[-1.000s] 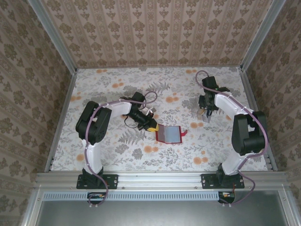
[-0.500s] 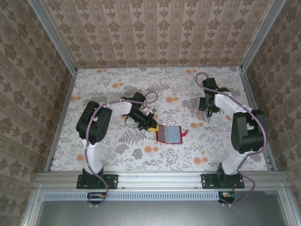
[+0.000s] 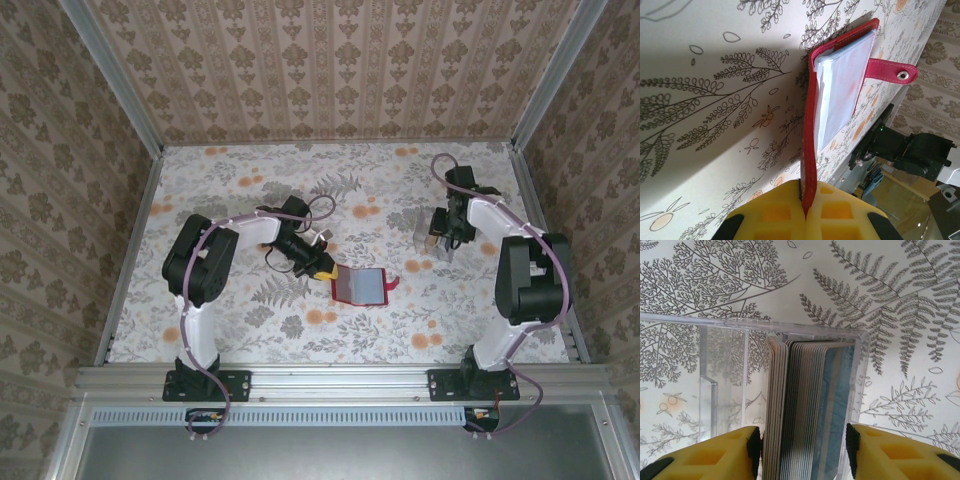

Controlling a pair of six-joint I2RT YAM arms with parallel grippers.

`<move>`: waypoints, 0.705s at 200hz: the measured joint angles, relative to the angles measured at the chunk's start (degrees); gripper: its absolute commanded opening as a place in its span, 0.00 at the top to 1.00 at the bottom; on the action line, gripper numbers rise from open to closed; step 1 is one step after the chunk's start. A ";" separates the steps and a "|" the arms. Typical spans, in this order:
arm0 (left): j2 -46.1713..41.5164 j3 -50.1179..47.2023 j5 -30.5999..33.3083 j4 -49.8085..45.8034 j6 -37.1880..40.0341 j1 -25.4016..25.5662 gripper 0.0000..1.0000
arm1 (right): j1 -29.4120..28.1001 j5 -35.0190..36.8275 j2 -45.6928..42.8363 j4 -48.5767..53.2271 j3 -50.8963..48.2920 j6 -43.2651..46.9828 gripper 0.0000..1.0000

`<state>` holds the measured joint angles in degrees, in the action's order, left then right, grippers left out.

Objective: Put the credit cards into the card holder

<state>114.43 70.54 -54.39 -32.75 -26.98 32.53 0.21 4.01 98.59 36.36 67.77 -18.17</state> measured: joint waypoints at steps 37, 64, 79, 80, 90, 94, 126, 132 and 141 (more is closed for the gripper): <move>0.00 -0.13 -0.02 -0.07 0.33 -0.09 1.00 | 2.32 -1.49 -2.45 0.74 -0.20 -0.02 0.51; 0.00 -0.50 -0.02 -0.02 0.48 -0.63 1.00 | 2.67 -2.01 -4.20 0.76 -0.66 0.00 0.52; -0.02 -0.61 -0.02 -0.07 0.76 -0.81 1.00 | 2.78 -2.16 -4.76 0.79 -0.68 -0.02 0.52; -0.02 -0.61 -0.02 -0.04 0.79 -0.81 1.00 | 2.78 -2.16 -4.79 0.81 -0.68 -0.02 0.52; -0.04 -0.85 -0.02 0.15 0.87 -0.98 1.00 | 2.82 -2.34 -4.96 0.81 -0.68 0.00 0.53; -0.04 -1.03 -0.02 0.26 0.87 -1.07 1.00 | 2.89 -2.38 -5.01 0.81 -0.68 0.00 0.53; -0.04 -1.53 -0.02 0.44 0.87 -1.11 1.00 | 3.04 -2.60 -5.46 0.81 -1.51 0.02 0.58; -0.04 -1.53 -0.04 0.44 0.87 -1.11 1.00 | 3.04 -2.62 -5.55 0.87 -1.75 0.02 0.58; -0.04 -1.53 -0.04 0.46 0.87 -1.11 1.00 | 3.04 -2.80 -5.60 1.07 -1.99 0.02 0.56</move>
<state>114.39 69.01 -54.43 -32.29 -26.11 31.42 3.25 1.21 92.99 37.43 65.78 -18.15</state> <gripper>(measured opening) 0.047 0.425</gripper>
